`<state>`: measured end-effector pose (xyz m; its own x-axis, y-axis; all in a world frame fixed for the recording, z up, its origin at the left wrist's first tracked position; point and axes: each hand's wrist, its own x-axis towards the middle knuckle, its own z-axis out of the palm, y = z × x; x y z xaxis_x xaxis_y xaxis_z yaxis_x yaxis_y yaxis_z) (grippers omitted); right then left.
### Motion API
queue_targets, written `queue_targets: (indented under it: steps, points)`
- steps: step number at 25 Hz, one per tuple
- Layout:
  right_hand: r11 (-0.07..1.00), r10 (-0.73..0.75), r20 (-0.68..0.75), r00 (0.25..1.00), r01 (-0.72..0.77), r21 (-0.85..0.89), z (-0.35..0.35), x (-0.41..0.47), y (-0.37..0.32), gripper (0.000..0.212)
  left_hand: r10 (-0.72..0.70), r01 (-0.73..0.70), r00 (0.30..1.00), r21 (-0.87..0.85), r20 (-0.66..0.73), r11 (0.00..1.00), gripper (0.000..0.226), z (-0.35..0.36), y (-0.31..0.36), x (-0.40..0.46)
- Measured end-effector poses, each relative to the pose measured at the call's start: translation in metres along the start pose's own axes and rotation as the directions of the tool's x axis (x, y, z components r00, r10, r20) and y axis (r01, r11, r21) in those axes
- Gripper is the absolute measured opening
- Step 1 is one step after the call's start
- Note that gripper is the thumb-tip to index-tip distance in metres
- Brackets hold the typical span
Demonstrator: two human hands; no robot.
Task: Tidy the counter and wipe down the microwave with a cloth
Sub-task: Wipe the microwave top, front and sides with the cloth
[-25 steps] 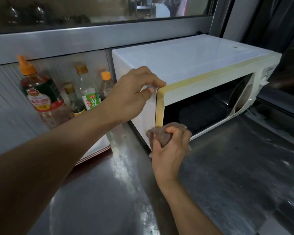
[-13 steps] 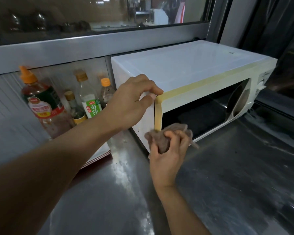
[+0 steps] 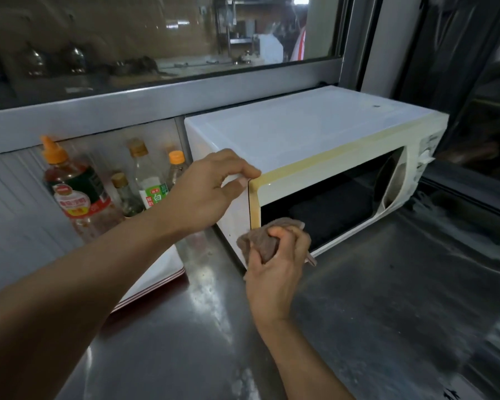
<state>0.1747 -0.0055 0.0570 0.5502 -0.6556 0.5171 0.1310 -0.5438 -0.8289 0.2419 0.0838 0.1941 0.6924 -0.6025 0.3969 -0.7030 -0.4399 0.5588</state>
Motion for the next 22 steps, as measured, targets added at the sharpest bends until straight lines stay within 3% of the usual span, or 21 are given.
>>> queue_targets:
  steps: [8,10,12,17,19,22]
  points:
    - [0.981,0.008,-0.062,0.998,0.004,0.193,-0.023,0.022,-0.031,0.032,-0.029,0.028,0.998,0.018,0.047,0.999,0.026,-0.007,0.005,0.003]
    - [0.975,-0.079,-0.087,0.993,0.095,0.200,-0.034,0.025,-0.031,0.033,-0.032,0.031,0.998,0.021,0.048,0.999,0.026,-0.006,0.005,0.002]
    - [0.956,-0.247,-0.022,0.969,0.247,0.160,-0.039,0.042,-0.035,0.033,-0.037,0.034,0.997,0.040,0.065,0.999,0.026,-0.008,0.007,0.003]
    - [0.826,-0.563,0.236,0.792,0.551,0.118,-0.039,0.085,-0.019,0.023,-0.087,0.085,0.996,0.057,0.030,0.995,0.025,-0.008,0.010,0.005]
    - [0.778,-0.617,0.255,0.744,0.626,0.055,-0.048,0.109,0.004,0.023,-0.100,0.100,0.995,0.059,0.001,0.993,0.023,-0.006,0.011,0.006]
    - [0.780,-0.602,0.242,0.761,0.626,-0.029,-0.063,0.146,0.027,0.026,-0.121,0.124,0.992,0.082,-0.043,0.989,0.018,-0.002,0.014,0.007]
